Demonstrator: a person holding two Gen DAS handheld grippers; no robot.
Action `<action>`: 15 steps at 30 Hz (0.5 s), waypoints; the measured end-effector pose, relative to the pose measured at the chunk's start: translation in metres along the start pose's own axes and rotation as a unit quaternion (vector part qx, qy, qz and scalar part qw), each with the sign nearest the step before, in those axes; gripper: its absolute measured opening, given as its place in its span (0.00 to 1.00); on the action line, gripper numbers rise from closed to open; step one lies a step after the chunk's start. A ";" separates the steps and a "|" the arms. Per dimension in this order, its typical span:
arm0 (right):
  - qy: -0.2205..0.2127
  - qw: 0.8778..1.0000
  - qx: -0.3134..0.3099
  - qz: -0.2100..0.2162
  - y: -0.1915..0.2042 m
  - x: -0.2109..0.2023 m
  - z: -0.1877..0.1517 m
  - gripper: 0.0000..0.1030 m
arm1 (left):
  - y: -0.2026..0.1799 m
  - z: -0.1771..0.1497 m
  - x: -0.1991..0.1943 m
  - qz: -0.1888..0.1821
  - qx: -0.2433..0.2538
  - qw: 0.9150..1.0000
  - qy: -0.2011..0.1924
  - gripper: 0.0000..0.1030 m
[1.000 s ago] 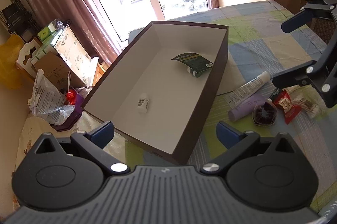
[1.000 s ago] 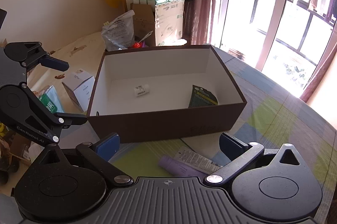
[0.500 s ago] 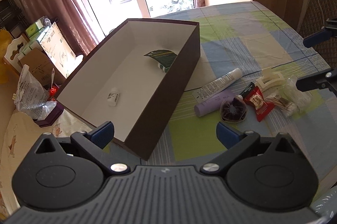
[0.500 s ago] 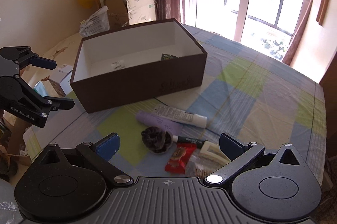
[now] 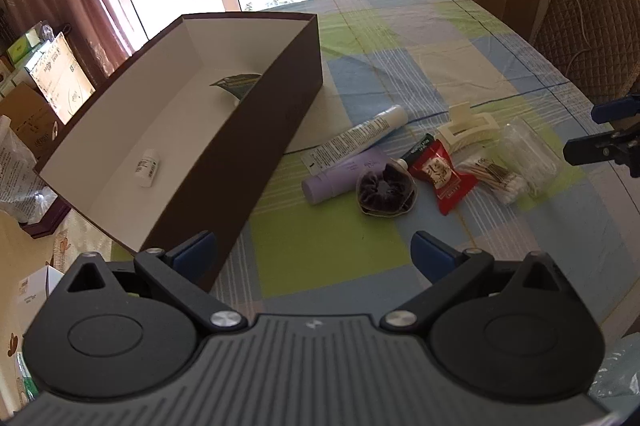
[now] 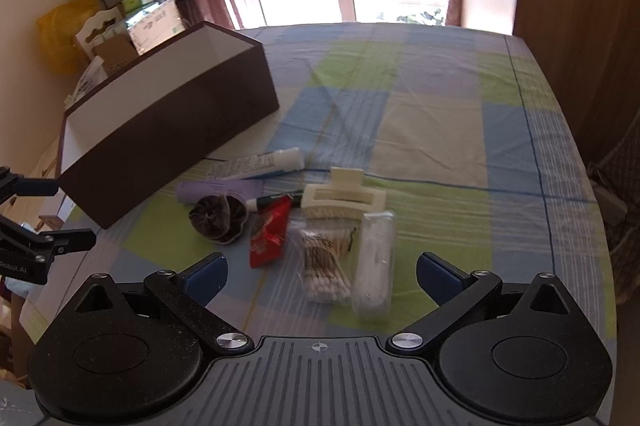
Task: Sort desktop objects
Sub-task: 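Withdraw both tools from the box back toward the remaining items, then grasp the clear pack of cotton pads with the right tool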
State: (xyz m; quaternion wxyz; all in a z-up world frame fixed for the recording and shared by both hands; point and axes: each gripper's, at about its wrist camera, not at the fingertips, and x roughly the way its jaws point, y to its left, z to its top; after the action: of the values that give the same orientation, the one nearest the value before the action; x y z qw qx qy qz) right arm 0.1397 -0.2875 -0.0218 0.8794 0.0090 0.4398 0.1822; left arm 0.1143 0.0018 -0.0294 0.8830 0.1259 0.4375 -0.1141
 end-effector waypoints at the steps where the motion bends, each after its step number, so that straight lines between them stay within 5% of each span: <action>1: 0.001 1.000 0.006 -0.004 -0.004 0.002 -0.001 1.00 | -0.002 -0.001 0.004 -0.002 0.002 1.000 0.004 0.99; 12: 0.017 0.998 0.039 -0.042 -0.035 0.032 -0.011 1.00 | -0.017 0.008 0.040 -0.016 0.010 1.000 0.014 0.99; 15: 0.033 0.998 0.034 -0.035 -0.038 0.046 -0.010 0.78 | -0.020 0.011 0.048 -0.021 0.011 1.000 0.015 0.99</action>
State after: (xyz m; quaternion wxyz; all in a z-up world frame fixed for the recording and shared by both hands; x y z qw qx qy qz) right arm 0.1689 -0.3091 -0.0697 0.8693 0.0178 0.4748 0.1364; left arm 0.1450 -0.0251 -0.0638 0.8721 0.1284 0.4522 -0.1357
